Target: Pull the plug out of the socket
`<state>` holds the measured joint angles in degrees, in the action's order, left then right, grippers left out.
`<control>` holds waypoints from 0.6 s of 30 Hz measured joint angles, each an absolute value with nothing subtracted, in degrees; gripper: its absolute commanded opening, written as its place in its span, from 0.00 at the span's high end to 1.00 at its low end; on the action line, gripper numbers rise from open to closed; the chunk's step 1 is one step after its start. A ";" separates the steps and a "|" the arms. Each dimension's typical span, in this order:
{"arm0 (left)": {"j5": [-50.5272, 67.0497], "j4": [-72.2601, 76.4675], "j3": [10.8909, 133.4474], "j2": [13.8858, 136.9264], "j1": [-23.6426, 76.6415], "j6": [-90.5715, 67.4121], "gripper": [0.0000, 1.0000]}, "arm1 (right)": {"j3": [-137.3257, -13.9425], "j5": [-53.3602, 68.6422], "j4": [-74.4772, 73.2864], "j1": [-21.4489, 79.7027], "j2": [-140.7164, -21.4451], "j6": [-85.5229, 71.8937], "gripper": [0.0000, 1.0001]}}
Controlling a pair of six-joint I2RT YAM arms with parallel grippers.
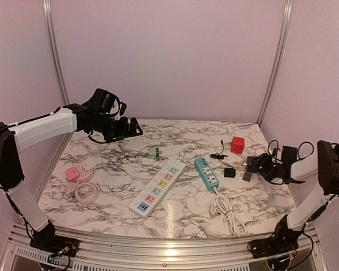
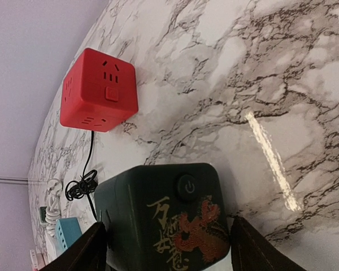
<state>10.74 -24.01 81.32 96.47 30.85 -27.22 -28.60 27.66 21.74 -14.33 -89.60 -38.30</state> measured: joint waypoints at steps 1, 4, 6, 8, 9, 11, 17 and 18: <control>10.37 -23.90 80.68 96.12 30.70 -27.42 0.01 | -28.58 27.31 21.17 -14.33 -89.19 -37.98 0.29; 9.30 -23.75 78.63 94.96 29.91 -27.92 0.01 | -28.49 25.82 19.18 -14.41 -87.99 -37.12 0.29; 8.16 -23.57 76.82 93.86 29.08 -28.34 0.01 | -28.49 25.30 18.31 -14.41 -87.42 -36.49 0.29; 6.72 -23.51 75.02 92.71 28.32 -28.93 0.01 | -28.47 25.08 17.43 -14.41 -86.87 -35.86 0.28; 5.69 -23.38 73.91 91.90 27.88 -29.41 0.01 | -28.49 24.97 17.04 -14.41 -86.65 -35.64 0.28; 3.73 -23.29 71.44 90.06 26.85 -30.65 0.01 | -28.49 24.77 15.99 -14.41 -85.97 -35.05 0.27; -2.11 -22.52 63.00 83.70 19.70 -34.98 0.01 | -28.51 23.29 11.14 -14.31 -81.71 -32.42 0.25; -3.11 -22.52 61.65 82.67 18.09 -35.66 0.01 | -28.67 22.90 10.13 -14.17 -80.71 -31.83 0.24</control>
